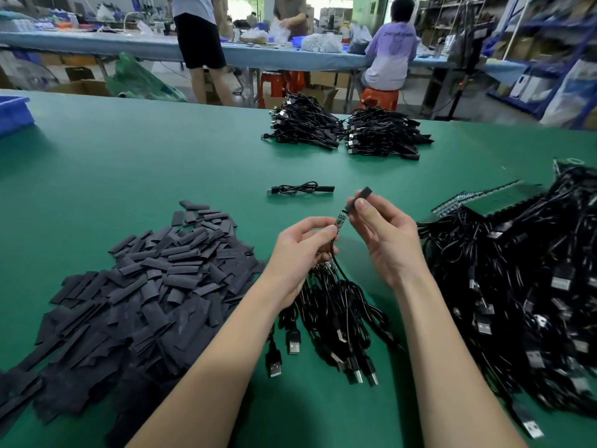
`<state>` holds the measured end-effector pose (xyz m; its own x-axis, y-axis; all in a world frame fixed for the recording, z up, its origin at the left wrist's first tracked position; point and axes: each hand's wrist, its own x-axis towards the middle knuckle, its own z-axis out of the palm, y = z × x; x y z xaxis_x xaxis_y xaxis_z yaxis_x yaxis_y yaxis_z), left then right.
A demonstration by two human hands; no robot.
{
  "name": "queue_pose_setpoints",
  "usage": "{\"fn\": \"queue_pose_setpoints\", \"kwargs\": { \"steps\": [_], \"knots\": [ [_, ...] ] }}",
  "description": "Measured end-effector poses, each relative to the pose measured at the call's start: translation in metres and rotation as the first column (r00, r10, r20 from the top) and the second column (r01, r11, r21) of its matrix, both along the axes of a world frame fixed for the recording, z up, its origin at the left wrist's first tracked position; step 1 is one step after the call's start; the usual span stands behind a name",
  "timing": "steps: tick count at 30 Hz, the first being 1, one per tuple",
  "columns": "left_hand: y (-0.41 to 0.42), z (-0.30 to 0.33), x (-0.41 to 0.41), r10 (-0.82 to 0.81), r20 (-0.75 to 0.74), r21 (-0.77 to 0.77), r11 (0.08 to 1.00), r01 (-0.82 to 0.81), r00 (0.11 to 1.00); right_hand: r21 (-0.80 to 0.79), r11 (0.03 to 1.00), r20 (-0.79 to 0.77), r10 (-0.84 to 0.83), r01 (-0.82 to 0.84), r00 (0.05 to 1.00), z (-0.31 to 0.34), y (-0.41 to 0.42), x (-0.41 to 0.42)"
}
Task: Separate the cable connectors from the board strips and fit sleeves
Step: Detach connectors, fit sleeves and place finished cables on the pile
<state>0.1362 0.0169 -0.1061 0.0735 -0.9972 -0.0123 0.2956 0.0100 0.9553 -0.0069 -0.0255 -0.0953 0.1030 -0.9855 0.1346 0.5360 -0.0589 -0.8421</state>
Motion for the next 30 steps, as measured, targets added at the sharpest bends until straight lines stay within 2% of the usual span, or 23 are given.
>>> {"fn": "queue_pose_setpoints", "kwargs": {
  "steps": [9, 13, 17, 20, 26, 30],
  "knots": [
    [0.0, 0.001, 0.003, -0.057, -0.067, 0.009, 0.998, 0.057, 0.996, -0.071, 0.998, -0.06, -0.002, -0.002, 0.998, 0.001, 0.004, 0.001],
    [0.0, 0.003, 0.008, -0.112, -0.062, -0.003, 0.994, 0.113, 0.992, -0.069, 0.994, -0.109, 0.082, -0.089, 0.991, 0.003, 0.005, -0.007],
    [0.0, 0.005, 0.015, -0.167, 0.008, -0.045, 0.985, 0.167, 0.986, -0.033, 0.977, -0.144, 0.205, -0.212, 0.968, 0.005, 0.006, -0.019],
    [0.001, 0.008, 0.019, -0.161, 0.065, -0.058, 0.985, 0.165, 0.985, -0.004, 0.97, -0.154, 0.24, -0.243, 0.959, 0.004, 0.006, -0.019],
    [0.001, 0.009, 0.016, -0.029, 0.347, -0.146, 0.986, 0.084, 0.937, -0.031, 0.978, -0.217, 0.195, -0.206, 0.957, 0.007, 0.006, -0.016],
    [0.003, 0.008, 0.016, 0.008, 0.454, -0.217, 0.971, 0.102, 0.891, 0.023, 0.99, -0.178, 0.139, -0.137, 0.974, 0.005, 0.005, -0.017]
  ]
}}
